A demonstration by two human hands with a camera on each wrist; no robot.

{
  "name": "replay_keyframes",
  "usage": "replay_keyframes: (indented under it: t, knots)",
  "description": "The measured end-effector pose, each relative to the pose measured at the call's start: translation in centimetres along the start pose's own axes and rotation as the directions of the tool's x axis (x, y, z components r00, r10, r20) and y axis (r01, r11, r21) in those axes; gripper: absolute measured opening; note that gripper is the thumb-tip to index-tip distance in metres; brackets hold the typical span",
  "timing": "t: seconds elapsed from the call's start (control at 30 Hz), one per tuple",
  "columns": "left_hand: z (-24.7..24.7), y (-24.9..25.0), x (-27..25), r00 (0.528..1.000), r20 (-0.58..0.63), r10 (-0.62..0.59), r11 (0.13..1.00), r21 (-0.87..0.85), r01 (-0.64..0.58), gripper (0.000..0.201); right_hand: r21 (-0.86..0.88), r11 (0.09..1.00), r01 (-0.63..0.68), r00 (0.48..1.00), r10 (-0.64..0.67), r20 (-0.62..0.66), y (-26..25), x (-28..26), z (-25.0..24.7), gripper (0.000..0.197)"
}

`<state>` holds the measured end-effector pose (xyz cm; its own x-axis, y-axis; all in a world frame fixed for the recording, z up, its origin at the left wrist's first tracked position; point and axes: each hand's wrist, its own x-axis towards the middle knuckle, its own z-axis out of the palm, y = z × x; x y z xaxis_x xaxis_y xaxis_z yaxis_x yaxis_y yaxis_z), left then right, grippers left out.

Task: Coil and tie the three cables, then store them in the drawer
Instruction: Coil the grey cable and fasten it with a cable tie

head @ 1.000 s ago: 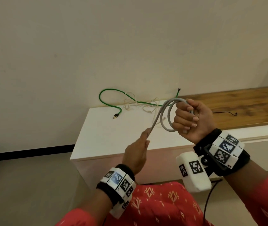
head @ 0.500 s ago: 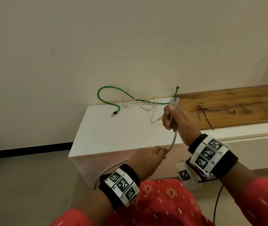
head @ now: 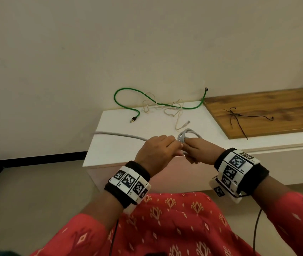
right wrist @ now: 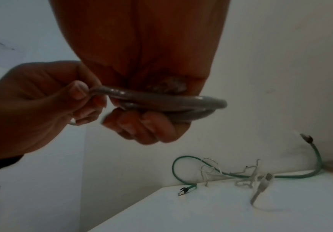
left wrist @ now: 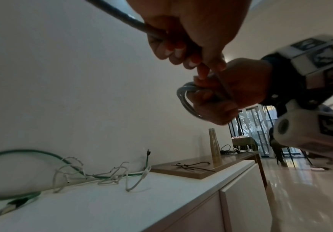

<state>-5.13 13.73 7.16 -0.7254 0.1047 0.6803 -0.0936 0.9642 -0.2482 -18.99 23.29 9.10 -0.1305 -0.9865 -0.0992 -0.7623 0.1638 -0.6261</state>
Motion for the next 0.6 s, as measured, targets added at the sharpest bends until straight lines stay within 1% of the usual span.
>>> replay_keyframes:
  t: [0.07, 0.1, 0.17, 0.23, 0.3, 0.33, 0.4, 0.43, 0.47, 0.53, 0.6]
  knots:
    - [0.1, -0.4, 0.1, 0.993, -0.031, -0.116, 0.991, -0.076, 0.113, 0.044, 0.221, 0.975, -0.017, 0.998, 0.004, 0.056, 0.0, -0.1, 0.2, 0.055]
    - [0.1, -0.6, 0.1, 0.983, -0.038, -0.18, 0.975, -0.137, 0.173, 0.049, 0.328, 0.944, -0.03, 0.996, 0.0, 0.092, -0.1, -0.2, 0.2, 0.057]
    - [0.2, -1.0, -0.1, 0.955, -0.01, -0.297, 0.917, -0.283, 0.282, 0.052, 0.479, 0.875, -0.069, 0.984, -0.02, 0.179, -0.5, -0.4, 0.2, 0.057]
    - [0.3, -1.3, -0.1, 0.919, 0.045, -0.392, 0.829, -0.416, 0.374, 0.049, 0.612, 0.785, -0.092, 0.972, -0.062, 0.225, -0.8, -0.5, -0.1, 0.054]
    - [0.4, -1.6, -0.1, 0.874, 0.079, -0.479, 0.737, -0.505, 0.449, 0.04, 0.758, 0.643, -0.109, 0.972, -0.09, 0.215, -0.6, -0.4, -0.7, 0.052]
    - [0.5, -1.8, -0.3, 0.842, 0.1, -0.53, 0.684, -0.537, 0.494, 0.037, 0.823, 0.558, -0.11, 0.976, -0.097, 0.196, -0.4, -0.3, -1.1, 0.051]
    - [0.7, -2.1, -0.9, 0.772, 0.164, -0.615, 0.572, -0.581, 0.579, 0.031, 0.917, 0.388, -0.096, 0.983, -0.108, 0.149, 0.0, -0.3, -1.9, 0.047]
    - [0.8, -2.1, -1.2, 0.753, 0.194, -0.629, 0.542, -0.585, 0.603, 0.03, 0.945, 0.315, -0.091, 0.985, -0.113, 0.132, 0.1, -0.3, -2.3, 0.045]
    - [1.0, -1.9, -1.6, 0.747, 0.216, -0.628, 0.535, -0.578, 0.617, 0.031, 0.964, 0.248, -0.089, 0.984, -0.126, 0.124, 0.2, -0.4, -2.6, 0.042]
    - [1.2, -1.3, -2.0, 0.746, 0.259, -0.613, 0.523, -0.575, 0.629, 0.03, 0.987, 0.129, -0.094, 0.973, -0.198, 0.118, 0.2, -0.4, -2.9, 0.037]
    - [1.8, -0.7, -2.2, 0.726, 0.31, -0.613, 0.473, -0.592, 0.652, 0.027, 0.994, -0.001, -0.11, 0.938, -0.331, 0.104, 0.4, -0.1, -3.0, 0.031]
